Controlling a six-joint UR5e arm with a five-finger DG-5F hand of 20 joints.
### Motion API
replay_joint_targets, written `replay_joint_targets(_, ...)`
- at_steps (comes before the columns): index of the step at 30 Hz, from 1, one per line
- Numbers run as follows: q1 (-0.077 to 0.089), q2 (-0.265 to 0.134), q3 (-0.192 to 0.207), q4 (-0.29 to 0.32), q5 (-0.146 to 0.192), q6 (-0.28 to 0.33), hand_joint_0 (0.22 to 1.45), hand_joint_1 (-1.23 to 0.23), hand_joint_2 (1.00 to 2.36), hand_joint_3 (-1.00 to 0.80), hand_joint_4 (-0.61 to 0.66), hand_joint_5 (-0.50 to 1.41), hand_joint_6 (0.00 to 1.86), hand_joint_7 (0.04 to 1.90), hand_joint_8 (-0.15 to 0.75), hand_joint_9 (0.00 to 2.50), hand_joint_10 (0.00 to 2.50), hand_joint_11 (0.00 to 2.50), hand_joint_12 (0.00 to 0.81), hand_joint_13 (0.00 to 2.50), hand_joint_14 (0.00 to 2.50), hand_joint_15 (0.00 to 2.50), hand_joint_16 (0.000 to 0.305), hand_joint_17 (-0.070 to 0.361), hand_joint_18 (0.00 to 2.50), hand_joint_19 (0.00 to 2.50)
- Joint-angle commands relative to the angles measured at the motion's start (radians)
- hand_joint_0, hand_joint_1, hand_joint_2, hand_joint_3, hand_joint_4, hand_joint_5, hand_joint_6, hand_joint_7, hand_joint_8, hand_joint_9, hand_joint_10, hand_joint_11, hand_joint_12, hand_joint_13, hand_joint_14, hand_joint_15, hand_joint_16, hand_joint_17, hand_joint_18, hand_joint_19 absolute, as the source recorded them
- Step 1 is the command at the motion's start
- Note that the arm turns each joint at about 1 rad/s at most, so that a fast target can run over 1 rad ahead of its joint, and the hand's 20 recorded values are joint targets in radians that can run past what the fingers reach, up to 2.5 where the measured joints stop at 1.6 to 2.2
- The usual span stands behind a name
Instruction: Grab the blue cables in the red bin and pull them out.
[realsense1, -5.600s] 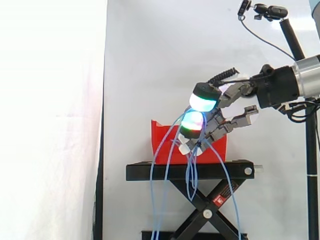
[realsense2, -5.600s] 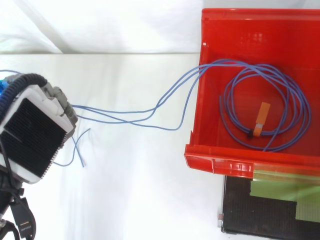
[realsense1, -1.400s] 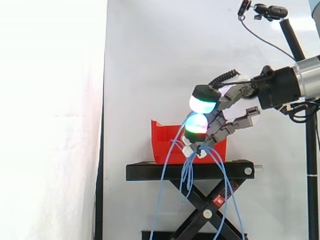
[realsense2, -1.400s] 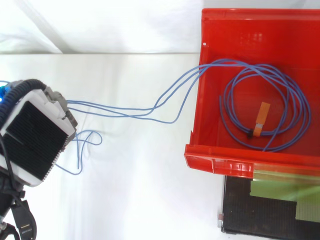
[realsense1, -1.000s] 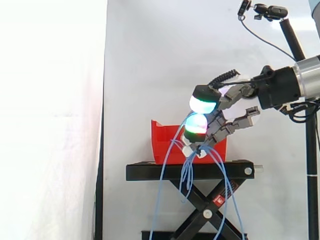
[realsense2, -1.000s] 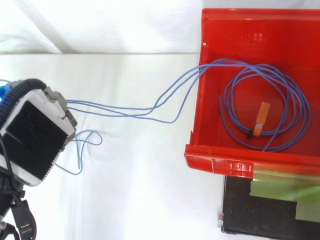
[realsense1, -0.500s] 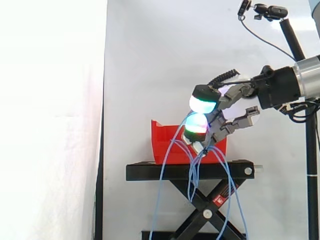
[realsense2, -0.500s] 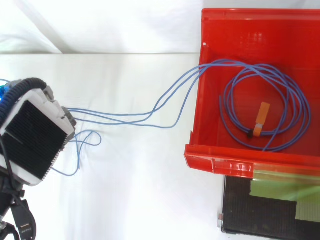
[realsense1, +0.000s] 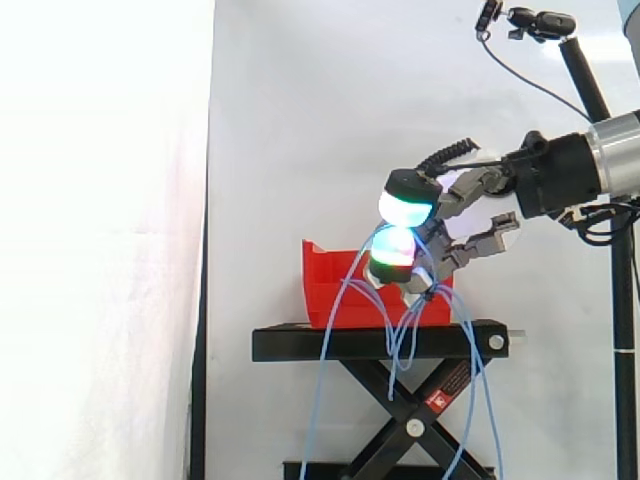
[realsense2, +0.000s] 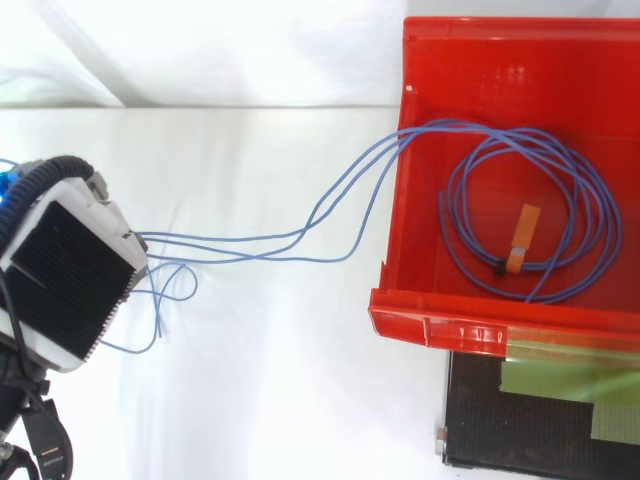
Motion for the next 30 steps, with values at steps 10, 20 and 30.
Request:
replay_joint_targets(10, 0.000, 0.000, 0.001, 0.000, 0.000, -0.024, 0.95, -1.04, 1.00, -0.92, 0.18, 0.80, 0.64, 0.54, 0.261, 0.95, 0.03, 0.91, 0.347, 1.19, 0.02, 1.32, 0.043, 0.097, 0.71, 0.87)
replay_joint_targets(20, 0.000, 0.000, 0.000, 0.003, -0.002, -0.041, 0.96, -1.04, 1.00, -0.94, 0.18, 0.80, 0.65, 0.53, 0.254, 1.01, 0.03, 1.00, 0.323, 1.31, 0.24, 1.59, 0.041, 0.093, 0.93, 1.17)
replay_joint_targets(30, 0.000, 0.000, 0.000, 0.003, -0.002, -0.041, 0.96, -1.04, 1.00, -0.93, 0.18, 0.80, 0.65, 0.53, 0.254, 1.04, 0.03, 1.01, 0.313, 1.26, 0.66, 1.46, 0.041, 0.092, 0.96, 1.20)
